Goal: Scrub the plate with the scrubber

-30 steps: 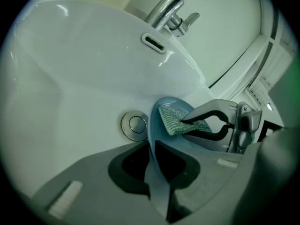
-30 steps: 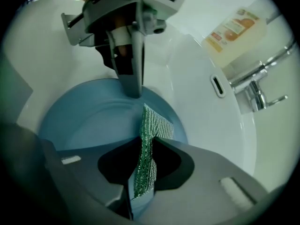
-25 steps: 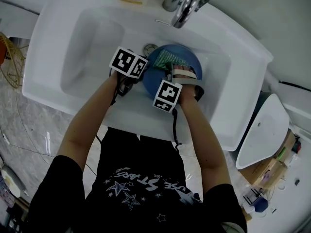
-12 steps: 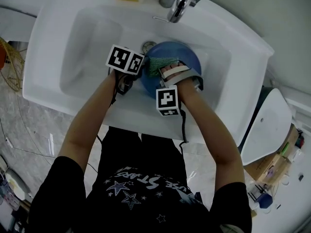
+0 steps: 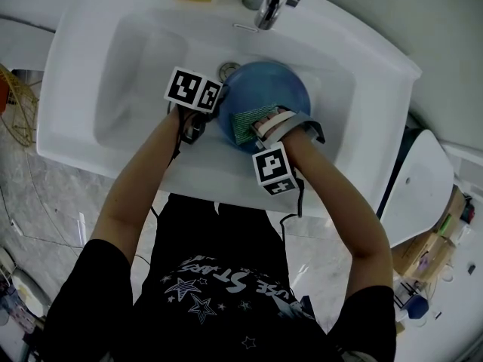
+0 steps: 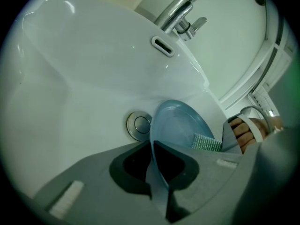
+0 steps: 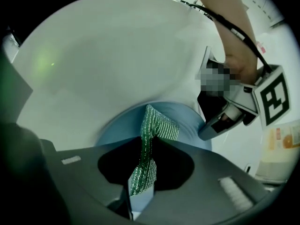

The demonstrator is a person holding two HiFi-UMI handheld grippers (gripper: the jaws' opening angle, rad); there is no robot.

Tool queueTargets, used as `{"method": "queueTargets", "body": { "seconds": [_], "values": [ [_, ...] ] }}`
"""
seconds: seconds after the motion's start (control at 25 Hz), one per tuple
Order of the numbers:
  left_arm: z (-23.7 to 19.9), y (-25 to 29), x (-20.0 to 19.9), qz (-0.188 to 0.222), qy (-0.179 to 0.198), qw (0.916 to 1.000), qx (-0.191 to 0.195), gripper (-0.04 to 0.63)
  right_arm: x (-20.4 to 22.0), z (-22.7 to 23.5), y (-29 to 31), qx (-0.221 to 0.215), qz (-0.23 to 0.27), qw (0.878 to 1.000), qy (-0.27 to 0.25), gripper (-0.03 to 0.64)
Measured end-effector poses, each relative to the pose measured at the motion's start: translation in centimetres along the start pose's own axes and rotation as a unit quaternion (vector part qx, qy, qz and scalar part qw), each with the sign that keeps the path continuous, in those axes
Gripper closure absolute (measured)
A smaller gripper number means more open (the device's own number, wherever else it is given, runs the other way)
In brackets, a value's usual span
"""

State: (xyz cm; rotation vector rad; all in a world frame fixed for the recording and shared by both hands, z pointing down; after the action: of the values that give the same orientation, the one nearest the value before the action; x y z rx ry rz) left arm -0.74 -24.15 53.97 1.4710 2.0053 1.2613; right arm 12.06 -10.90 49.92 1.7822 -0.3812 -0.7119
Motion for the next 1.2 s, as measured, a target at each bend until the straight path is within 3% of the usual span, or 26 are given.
{"method": "queueTargets", "body": {
  "seconds": [0.2,0.36,0.52,0.64,0.88,1.2],
  "values": [
    [0.1,-0.1,-0.1,-0.003,0.002,1.0000,0.001,0.564,1.0,0.2,-1.4,0.013,0.020,0.997,0.073,0.514],
    [-0.1,-0.2,-0.1,-0.003,0.003,1.0000,0.004,0.564,2.7,2.1,-2.9,0.050,-0.003,0.988,0.144,0.515],
    [-0.2,-0.3,-0.1,-0.003,0.004,1.0000,0.006,0.564,5.7,4.1,-1.9,0.093,-0.058,0.962,0.250,0.515],
    [-0.3,-0.3,-0.1,-0.004,0.004,1.0000,0.007,0.564,6.8,5.2,0.3,0.098,-0.080,0.942,0.312,0.515],
    [-0.4,-0.4,-0.2,-0.003,0.010,0.9999,0.001,0.563,6.2,6.1,3.2,0.072,-0.113,0.927,0.351,0.515],
    [-0.7,-0.3,-0.4,0.002,0.009,1.0000,0.003,0.566,5.2,5.2,4.3,0.020,-0.102,0.927,0.359,0.514]
  ]
}}
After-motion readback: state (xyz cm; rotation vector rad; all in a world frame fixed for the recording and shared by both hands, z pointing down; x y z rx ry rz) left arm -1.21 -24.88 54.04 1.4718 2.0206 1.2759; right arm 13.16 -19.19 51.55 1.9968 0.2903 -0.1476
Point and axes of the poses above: the fingertips, and each gripper's own axes: y forward along the fingers, z to its right, x out of its underside, the point moved 9 cm from there along -y, backward along the fingers, and after that the axes turned 14 degrees about -z, right-handed, at the moved point
